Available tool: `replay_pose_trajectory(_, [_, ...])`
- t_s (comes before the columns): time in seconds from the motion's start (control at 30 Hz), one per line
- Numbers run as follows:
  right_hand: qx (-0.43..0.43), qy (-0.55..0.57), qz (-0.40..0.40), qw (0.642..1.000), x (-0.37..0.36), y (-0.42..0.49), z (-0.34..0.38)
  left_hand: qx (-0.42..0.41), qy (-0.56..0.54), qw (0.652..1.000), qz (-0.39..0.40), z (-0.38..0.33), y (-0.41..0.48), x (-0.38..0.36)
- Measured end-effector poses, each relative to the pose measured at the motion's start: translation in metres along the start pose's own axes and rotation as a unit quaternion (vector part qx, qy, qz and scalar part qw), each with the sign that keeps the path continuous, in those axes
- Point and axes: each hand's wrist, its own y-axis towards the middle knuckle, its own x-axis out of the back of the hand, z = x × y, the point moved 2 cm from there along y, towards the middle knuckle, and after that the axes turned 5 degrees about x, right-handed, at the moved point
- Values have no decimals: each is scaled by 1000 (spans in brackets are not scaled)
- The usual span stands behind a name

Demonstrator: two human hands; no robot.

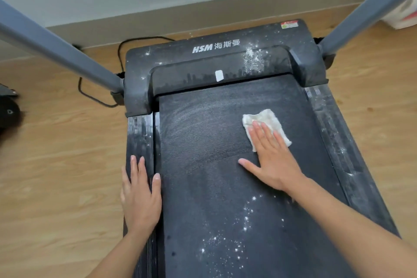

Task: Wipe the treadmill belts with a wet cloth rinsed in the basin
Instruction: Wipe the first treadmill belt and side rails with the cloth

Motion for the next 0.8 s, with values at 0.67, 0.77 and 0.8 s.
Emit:
replay_pose_trajectory(0.67, [274,-22,108,955,-61,-3,226,107,-343,929,87,8,19,16])
replay_pose_trajectory(0.77, [268,-14,96,958,-56,-18,192,122,-212,970,12,-12,14,16])
replay_pose_trajectory(0.8, [243,-9,82,967,-50,-21,170,138,-194,971,-9,-19,11,16])
